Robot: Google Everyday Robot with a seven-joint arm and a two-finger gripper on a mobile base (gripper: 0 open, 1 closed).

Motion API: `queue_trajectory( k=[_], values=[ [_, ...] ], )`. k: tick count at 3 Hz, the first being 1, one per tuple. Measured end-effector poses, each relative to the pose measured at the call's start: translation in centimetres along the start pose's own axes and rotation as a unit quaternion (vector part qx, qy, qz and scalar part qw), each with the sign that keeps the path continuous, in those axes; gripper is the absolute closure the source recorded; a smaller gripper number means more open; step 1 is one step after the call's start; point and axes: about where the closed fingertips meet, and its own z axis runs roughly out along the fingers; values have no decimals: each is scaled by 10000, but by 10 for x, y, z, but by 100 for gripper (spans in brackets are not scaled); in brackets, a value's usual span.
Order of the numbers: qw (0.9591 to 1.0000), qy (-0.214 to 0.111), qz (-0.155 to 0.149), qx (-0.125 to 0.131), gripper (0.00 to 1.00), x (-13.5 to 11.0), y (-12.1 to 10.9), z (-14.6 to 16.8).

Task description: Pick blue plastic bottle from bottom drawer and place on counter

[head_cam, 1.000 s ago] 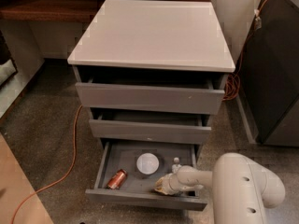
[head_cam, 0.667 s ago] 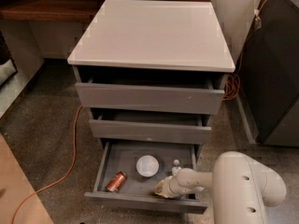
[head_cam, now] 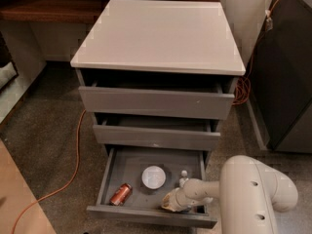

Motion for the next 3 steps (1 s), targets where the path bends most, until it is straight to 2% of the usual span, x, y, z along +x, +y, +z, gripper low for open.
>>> queue_trajectory(
  k=[2,3],
  values=[
    [9999,-3,85,-100,100,1,17,2],
    [10000,-54,50,10,100,-4,16,-5]
  ],
)
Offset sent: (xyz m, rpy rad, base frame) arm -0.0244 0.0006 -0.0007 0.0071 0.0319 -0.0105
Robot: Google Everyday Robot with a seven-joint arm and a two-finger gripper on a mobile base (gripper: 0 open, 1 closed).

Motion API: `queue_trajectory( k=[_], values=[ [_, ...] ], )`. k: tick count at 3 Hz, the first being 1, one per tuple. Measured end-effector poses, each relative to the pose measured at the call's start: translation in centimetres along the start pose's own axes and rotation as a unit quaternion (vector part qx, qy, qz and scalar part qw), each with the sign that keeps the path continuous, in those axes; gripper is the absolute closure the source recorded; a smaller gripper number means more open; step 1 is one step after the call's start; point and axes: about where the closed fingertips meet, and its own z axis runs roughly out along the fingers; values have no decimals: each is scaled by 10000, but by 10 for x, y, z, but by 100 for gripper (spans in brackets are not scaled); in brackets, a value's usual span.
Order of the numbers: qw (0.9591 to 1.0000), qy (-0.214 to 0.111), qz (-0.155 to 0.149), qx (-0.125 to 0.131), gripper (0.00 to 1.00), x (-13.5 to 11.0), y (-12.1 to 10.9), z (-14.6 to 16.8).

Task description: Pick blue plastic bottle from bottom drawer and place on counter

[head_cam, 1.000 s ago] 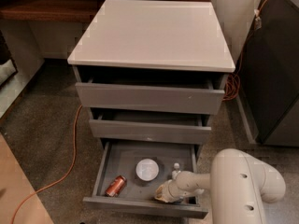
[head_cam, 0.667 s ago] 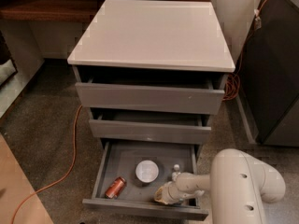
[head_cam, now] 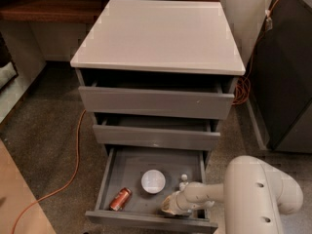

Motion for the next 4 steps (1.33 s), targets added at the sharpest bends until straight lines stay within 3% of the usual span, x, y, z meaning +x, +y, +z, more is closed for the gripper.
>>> queue_trajectory(
  k=[2,3,4],
  values=[
    [9983,-33,-325,488,59,-18,-23,-41],
    [9959,310,-758,383,28,-27,-36,-68],
    [9881,873,-1267,-83,0,-22,-43,-84]
  ],
)
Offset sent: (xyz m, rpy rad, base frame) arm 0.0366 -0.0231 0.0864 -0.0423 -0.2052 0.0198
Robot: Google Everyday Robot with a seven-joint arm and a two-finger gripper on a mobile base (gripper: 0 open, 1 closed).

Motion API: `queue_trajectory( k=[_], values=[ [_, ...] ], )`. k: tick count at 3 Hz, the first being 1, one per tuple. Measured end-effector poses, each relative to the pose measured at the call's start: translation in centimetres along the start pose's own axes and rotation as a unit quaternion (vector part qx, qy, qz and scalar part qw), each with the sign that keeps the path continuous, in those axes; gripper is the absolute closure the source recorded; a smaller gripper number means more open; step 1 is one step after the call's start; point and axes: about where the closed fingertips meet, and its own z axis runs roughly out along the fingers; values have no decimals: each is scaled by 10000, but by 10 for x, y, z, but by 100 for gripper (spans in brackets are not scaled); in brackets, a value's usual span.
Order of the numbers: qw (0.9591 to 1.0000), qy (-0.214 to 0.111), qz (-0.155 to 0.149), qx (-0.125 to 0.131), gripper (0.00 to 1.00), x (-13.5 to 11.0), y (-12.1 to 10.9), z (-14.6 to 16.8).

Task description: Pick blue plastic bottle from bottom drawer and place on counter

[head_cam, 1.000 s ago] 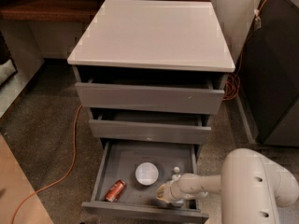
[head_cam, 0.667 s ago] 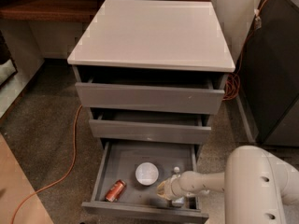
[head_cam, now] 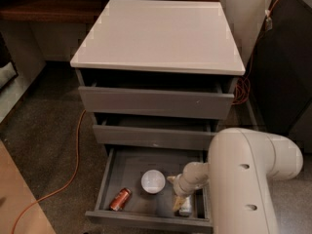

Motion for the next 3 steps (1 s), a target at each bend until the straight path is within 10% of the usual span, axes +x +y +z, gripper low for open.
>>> queue_trajectory(
  k=[2,3],
  values=[
    [9898,491,-1112,-749,0,13,8,-1],
    [9766,607,-1818,-972,0,21,15,12]
  ],
)
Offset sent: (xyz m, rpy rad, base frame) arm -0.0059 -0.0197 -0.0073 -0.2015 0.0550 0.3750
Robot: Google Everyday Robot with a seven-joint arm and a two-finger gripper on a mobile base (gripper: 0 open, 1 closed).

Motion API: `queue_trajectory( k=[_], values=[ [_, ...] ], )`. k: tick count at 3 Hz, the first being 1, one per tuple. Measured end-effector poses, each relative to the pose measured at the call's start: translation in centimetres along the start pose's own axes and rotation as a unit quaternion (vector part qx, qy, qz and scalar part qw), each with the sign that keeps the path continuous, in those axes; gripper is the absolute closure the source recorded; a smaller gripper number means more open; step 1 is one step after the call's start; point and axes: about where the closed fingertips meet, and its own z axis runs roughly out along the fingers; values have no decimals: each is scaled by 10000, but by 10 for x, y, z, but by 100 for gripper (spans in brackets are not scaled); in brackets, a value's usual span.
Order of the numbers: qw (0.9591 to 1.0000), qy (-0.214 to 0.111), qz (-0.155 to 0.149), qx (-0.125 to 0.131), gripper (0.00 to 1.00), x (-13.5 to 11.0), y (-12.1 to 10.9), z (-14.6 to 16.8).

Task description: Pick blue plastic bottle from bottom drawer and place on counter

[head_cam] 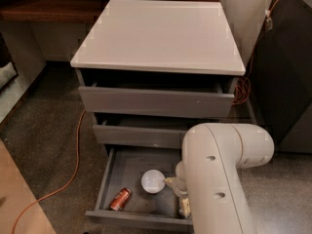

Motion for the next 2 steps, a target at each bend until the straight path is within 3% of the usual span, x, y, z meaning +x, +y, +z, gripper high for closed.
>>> queue_trajectory(
  k=[2],
  values=[
    [9965,262,-798,10,0,21,-1,24]
  ],
)
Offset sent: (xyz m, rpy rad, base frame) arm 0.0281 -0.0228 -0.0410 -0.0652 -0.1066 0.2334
